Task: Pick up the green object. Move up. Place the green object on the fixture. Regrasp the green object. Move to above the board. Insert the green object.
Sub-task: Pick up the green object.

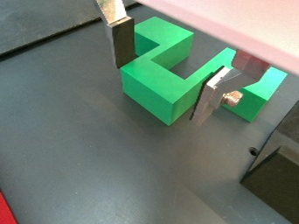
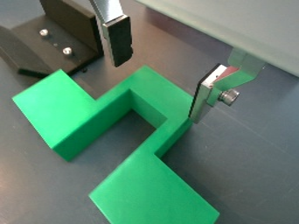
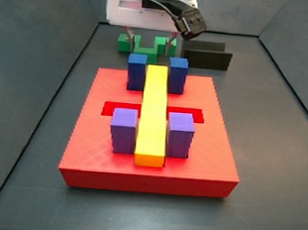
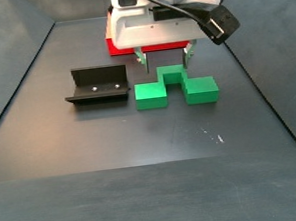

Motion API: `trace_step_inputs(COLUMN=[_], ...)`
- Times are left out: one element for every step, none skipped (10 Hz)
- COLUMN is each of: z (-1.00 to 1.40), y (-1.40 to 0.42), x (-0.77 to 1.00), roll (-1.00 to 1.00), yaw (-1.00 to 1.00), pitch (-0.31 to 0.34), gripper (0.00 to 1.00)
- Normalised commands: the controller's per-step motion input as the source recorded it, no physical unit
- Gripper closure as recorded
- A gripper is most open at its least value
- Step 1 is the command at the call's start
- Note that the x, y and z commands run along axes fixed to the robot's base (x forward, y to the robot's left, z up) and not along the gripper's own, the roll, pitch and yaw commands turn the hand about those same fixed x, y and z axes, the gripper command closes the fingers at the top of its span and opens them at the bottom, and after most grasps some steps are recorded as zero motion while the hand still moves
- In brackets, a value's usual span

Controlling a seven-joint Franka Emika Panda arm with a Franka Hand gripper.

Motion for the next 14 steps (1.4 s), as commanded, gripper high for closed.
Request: trace_step_inputs(z=[0.28, 0.12, 0.00, -0.13, -0.17, -0.18, -0.21, -0.24, -0.24, -0.16, -0.14, -0.09, -0.08, -0.10], y=[0.01, 0.06, 0.03, 0.02, 0.03, 0.05, 0.09, 0.12, 0.05, 0.00, -0.03, -0.01, 0.00, 0.00], x=[-0.16, -0.27, -0.12, 0.00, 0.00, 0.07, 0.07, 0.09, 0.16, 0.00, 0.00, 0.00, 0.00, 0.00], roll=[0.12, 0.11, 0.07, 0.13, 0.17, 0.19, 0.23, 0.25, 0.20, 0.10, 0.11, 0.08, 0.08, 0.08], yaw=[-0.19, -0.21, -0.15, -0.03, 0.00, 0.00, 0.00, 0.02, 0.09, 0.00, 0.00, 0.00, 0.00, 0.00], pitch=[0.049, 0.033, 0.000, 0.000, 0.000, 0.000, 0.000, 0.000, 0.000, 0.000, 0.000, 0.000, 0.000, 0.000], gripper=[0.00, 0.00, 0.00, 0.00, 0.00, 0.00, 0.00, 0.00, 0.00, 0.00, 0.00, 0.00, 0.00, 0.00])
